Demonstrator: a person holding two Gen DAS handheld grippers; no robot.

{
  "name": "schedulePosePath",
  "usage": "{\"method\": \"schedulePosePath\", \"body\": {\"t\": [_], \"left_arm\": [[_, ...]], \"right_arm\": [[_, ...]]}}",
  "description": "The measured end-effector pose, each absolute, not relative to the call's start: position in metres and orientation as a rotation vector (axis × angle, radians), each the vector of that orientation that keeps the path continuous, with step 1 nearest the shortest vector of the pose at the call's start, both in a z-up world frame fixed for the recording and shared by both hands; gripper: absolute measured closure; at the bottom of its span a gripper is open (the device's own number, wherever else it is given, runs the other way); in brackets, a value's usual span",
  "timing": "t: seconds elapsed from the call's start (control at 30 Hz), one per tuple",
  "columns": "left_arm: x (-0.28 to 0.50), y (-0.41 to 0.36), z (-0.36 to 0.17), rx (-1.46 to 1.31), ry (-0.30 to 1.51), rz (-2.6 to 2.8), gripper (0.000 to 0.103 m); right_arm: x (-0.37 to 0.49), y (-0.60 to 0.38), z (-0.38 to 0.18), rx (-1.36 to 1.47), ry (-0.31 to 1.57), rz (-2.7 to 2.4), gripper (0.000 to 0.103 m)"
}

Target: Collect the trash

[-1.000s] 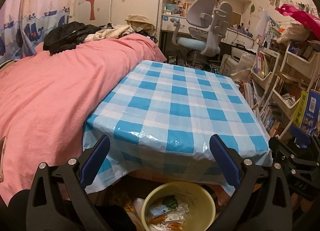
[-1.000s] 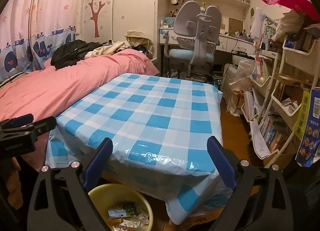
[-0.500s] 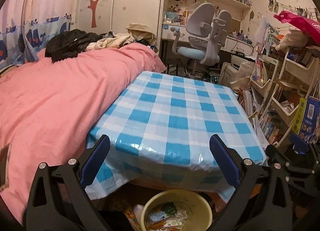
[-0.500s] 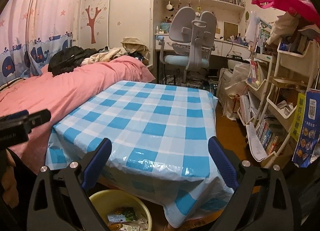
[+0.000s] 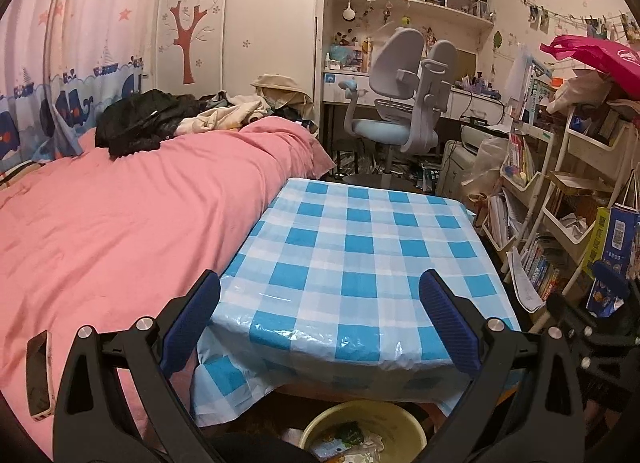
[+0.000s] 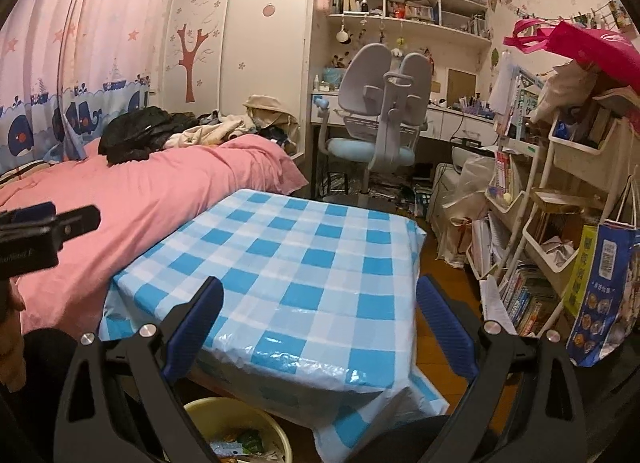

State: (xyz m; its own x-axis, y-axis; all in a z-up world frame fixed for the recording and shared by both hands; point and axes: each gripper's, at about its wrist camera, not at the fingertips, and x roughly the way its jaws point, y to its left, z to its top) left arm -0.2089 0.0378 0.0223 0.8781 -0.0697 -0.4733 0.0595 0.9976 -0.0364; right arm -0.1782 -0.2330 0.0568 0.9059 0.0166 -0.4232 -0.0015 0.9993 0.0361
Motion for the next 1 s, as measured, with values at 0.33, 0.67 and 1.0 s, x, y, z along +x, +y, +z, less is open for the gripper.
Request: {"method": "schedulePosePath", "body": {"t": [0.33,0.67,1.0], "left_arm": [[-0.218,0.026,0.035,0.009,0.488,-0.096,0.007],[-0.217,0.022,0.044,0.011,0.507,-0.086,0.007],[-0.221,0.021,0.051,0.011,0.513,-0.075,0.007]], "right_arm": [[-0.182,-0.248,0.065,0.007,0.391,-0.052,0.008],[-0.186,-0.26,0.066,0.042,0.386,-0.073,0.008],[-0.192,-0.253,0.078,0.069,0.394,-0.049,0.007]]}}
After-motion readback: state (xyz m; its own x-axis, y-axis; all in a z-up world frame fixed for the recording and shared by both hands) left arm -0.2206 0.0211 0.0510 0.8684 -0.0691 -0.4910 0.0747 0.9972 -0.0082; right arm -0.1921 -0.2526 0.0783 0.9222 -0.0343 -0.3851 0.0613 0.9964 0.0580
